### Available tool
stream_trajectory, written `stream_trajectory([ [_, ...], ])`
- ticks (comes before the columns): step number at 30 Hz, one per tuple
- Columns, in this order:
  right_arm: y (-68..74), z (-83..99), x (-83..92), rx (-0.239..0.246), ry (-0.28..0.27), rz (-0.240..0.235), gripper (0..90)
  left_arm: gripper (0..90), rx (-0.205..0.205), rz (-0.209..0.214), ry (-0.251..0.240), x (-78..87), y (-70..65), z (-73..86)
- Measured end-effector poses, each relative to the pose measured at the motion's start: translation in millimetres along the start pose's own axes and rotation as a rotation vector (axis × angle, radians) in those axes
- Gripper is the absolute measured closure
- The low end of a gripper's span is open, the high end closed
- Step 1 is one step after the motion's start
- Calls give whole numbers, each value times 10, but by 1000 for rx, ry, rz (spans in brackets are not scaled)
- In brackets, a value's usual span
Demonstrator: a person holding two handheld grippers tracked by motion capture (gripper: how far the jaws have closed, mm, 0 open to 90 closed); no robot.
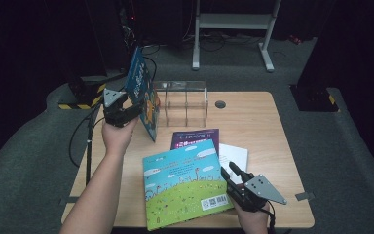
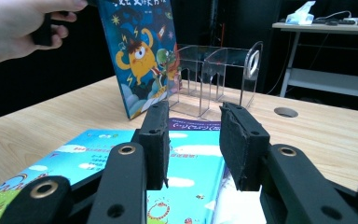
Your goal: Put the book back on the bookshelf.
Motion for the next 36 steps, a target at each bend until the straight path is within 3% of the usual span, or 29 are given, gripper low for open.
stream_trajectory([
  [4, -6, 7, -5, 0, 7, 1, 626, 334, -47, 6, 21, 153, -9, 144],
  [10, -1, 25, -33, 10, 21, 1, 622, 336, -52, 34, 37, 338, -10, 370],
  [12, 0, 28, -38, 17, 25, 0, 618, 335, -61, 38, 50, 384, -25, 485],
  [16, -12, 45, -53, 15, 36, 3, 615, 335, -39, 65, 80, 446, -45, 721],
  [25, -41, 57, -56, 13, 48, 6, 610, 343, -95, 122, 184, 572, -180, 1329],
  [28, -48, 65, -58, 14, 53, 5, 609, 355, -75, 175, 242, 615, -249, 1560],
  [30, -59, 69, -62, 10, 57, 3, 606, 342, -76, 184, 279, 645, -290, 1712],
  [34, -81, 92, -79, 2, 74, 5, 602, 329, -24, 222, 349, 673, -335, 1968],
  [36, -87, 107, -95, -2, 87, 5, 595, 310, -17, 225, 365, 691, -361, 2051],
])
Point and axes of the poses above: each handheld gripper's, and its own axes: x roughly backward along the jaws, z roughly out of its underside, y roughly to its left, the point moved 6 cm from there along -x, roughly forward along the jaws, and after that the axes turned 9 degrees about y, right-handed, at the moved point
